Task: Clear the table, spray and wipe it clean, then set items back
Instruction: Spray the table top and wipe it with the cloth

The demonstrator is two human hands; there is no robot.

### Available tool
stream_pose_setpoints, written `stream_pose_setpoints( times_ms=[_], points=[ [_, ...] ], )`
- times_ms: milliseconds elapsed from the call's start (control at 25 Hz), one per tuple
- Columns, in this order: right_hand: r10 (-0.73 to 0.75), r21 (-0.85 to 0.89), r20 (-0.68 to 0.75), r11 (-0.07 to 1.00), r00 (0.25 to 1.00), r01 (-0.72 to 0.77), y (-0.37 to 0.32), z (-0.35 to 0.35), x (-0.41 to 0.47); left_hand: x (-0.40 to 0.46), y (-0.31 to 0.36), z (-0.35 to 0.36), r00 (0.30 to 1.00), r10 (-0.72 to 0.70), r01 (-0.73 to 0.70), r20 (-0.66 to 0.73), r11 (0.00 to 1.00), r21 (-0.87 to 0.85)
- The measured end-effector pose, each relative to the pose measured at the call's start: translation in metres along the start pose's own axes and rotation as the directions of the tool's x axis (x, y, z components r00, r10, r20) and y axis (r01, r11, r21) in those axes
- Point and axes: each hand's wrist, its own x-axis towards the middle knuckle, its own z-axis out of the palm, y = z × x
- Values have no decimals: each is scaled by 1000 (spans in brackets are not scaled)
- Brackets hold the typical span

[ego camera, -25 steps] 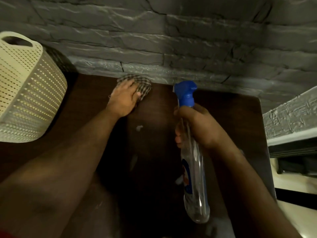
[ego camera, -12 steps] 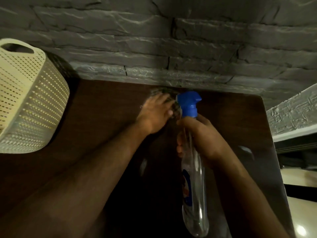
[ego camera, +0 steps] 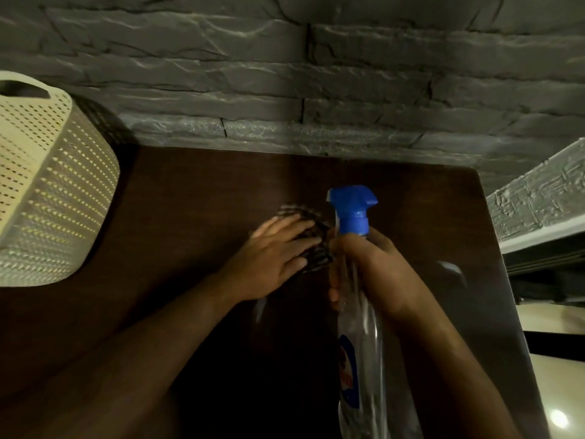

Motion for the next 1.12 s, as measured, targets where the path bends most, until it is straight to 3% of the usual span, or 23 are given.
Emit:
stream_pose_setpoints(
  times_ms=[40,200,240,320,440,520,640,680,760,840,880,960,1040,1120],
  points=[
    [13,11,8,1000,1000,-13,3,-1,-2,-16,-13,-4,1000,-8,8,-20,1000,-6],
    [52,15,0,999,999,-52,13,-6,-12,42,-68,-34,907,-412,414,-93,910,8],
    [51,1,0,999,999,-51,14,-6,-14,58,-57,-34,903,-422,426,-74,904,44],
    [57,-16,5,998,998,-57,16,-4,-25,48,-12,-18,960,-282,281,1,959,44],
    [53,-42,19,998,998,-52,22,-5,-45,-52,14,-1,997,-38,38,71,999,1],
    [84,-45,21,995,996,-83,29,-5,-57,-70,-23,-15,990,-143,142,18,990,18],
    [105,-56,25,993,994,-104,41,-2,-70,-10,-72,-40,858,-509,513,-73,857,46],
    [88,-62,22,994,996,-87,45,-1,-73,10,-57,-39,863,-502,505,-57,859,81],
    [66,-74,33,995,997,-63,51,-1,-82,8,0,-17,939,-342,343,-23,936,78],
    [81,-72,56,994,995,-77,56,-2,-92,-53,44,9,987,-154,153,35,988,24],
    [92,-72,60,994,994,-88,58,-3,-96,-86,46,10,989,-145,146,40,989,-10],
    [93,-65,53,994,994,-90,61,-2,-101,-105,11,-3,970,-244,244,-6,970,21],
    [71,-73,37,995,997,-68,61,3,-102,-71,-39,-23,894,-443,447,-59,890,89],
    [66,-69,34,996,997,-64,64,12,-103,-30,-37,-29,848,-527,530,-62,841,105]
  ],
)
